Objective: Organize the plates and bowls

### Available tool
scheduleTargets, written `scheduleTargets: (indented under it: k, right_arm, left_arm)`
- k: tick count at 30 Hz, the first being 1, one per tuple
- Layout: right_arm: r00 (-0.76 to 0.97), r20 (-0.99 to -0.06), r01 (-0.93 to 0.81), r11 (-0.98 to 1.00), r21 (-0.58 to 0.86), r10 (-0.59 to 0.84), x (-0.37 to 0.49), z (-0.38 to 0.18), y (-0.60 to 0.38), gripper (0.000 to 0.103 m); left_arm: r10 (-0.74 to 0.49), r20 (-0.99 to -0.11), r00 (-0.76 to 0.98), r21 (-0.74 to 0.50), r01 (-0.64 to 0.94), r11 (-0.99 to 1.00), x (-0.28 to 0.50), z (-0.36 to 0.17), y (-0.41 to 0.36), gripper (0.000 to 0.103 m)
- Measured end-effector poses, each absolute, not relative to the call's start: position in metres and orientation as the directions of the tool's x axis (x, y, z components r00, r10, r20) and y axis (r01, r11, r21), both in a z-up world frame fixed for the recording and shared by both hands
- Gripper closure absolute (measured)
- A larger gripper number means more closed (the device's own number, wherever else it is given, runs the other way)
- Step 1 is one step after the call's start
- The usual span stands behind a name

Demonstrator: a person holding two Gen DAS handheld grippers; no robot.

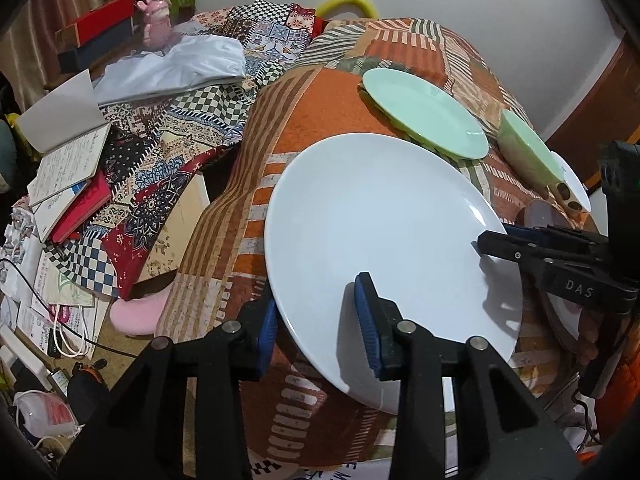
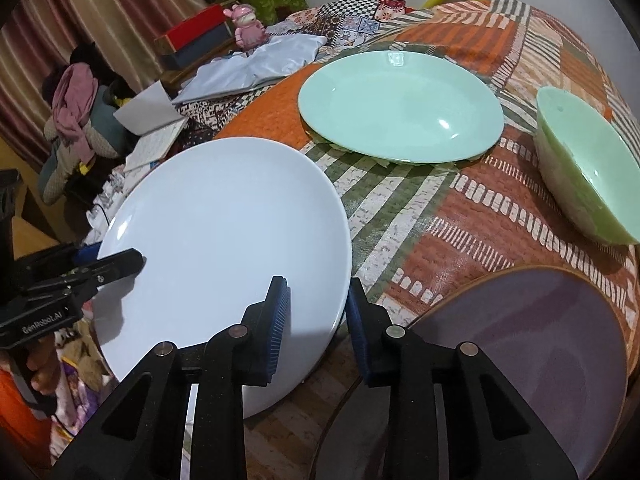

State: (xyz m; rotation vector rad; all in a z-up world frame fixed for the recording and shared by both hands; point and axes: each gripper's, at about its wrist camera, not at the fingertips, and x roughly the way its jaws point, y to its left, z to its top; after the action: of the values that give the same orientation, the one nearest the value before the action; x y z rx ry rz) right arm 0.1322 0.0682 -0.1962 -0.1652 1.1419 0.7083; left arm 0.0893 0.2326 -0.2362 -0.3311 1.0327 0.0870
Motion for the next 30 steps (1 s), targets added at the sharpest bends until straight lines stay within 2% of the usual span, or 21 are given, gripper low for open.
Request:
scheduleTargets:
  k: [30]
  right_arm:
    - [0.376,-0.792,-0.535,0.811,0.238,0.481,0.109,-0.154,0.005,0.076]
  left_arm:
    - [-0.074,-0.794,0.603,-0.212,-0.16,0.964,0.085,-0.19,0.181,0.066]
